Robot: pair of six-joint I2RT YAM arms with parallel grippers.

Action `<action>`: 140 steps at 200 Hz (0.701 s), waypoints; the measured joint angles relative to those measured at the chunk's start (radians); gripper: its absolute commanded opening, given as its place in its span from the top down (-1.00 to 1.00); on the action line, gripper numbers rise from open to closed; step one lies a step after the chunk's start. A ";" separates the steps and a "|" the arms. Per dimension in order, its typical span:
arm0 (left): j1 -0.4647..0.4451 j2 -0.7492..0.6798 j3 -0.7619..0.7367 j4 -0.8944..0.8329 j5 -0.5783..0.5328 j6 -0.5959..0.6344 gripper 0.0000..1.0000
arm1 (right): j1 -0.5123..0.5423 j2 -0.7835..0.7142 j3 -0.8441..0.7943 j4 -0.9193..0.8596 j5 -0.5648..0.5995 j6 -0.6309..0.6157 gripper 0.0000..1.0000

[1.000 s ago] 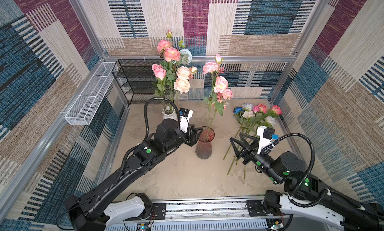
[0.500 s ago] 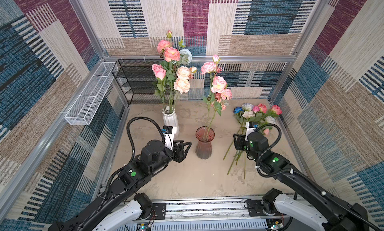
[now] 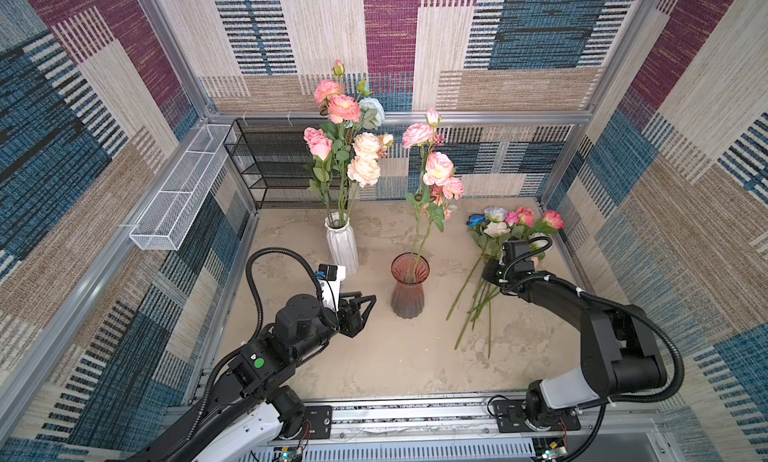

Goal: Arrange the flowers into the vase
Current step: 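Open the left gripper and draw it back while the right gripper reaches the pile, then grasp the blue rose stem and lift it high with the right gripper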

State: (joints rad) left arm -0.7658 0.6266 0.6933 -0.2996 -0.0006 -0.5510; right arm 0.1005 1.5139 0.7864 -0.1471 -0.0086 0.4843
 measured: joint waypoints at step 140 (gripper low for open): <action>0.000 -0.024 0.010 -0.029 -0.022 0.000 -0.05 | -0.003 -0.080 -0.052 0.025 -0.006 -0.014 1.00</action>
State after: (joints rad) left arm -0.7658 0.6022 0.7029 -0.3283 -0.0223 -0.5510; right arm 0.0978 1.4342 0.7341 -0.1219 -0.0147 0.4702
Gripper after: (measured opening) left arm 0.527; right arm 0.061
